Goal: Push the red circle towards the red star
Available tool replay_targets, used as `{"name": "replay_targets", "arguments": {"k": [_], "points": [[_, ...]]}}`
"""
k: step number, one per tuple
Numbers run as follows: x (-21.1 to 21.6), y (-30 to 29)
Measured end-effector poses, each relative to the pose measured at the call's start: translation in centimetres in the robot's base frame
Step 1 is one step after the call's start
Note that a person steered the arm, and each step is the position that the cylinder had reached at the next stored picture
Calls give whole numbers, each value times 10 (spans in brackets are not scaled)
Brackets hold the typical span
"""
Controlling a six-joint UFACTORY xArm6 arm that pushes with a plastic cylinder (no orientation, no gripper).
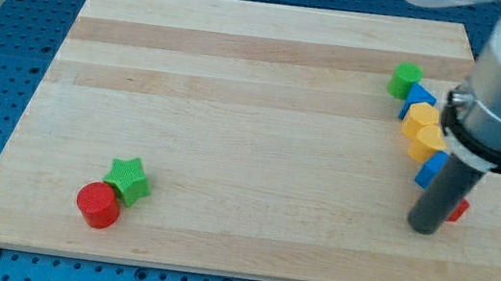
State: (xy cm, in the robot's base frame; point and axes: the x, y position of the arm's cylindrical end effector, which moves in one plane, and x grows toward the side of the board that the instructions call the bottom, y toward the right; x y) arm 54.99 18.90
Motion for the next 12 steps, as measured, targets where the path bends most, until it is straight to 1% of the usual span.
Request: {"name": "replay_targets", "arguments": {"k": [1, 2, 3, 4, 5, 6, 7, 8, 9, 10, 11, 12], "points": [[0, 3], [12, -19], [4, -77], [-41, -136], [-69, -227], [-69, -327], [-59, -426], [-27, -488], [-4, -493], [35, -483], [67, -460], [64, -413]]}}
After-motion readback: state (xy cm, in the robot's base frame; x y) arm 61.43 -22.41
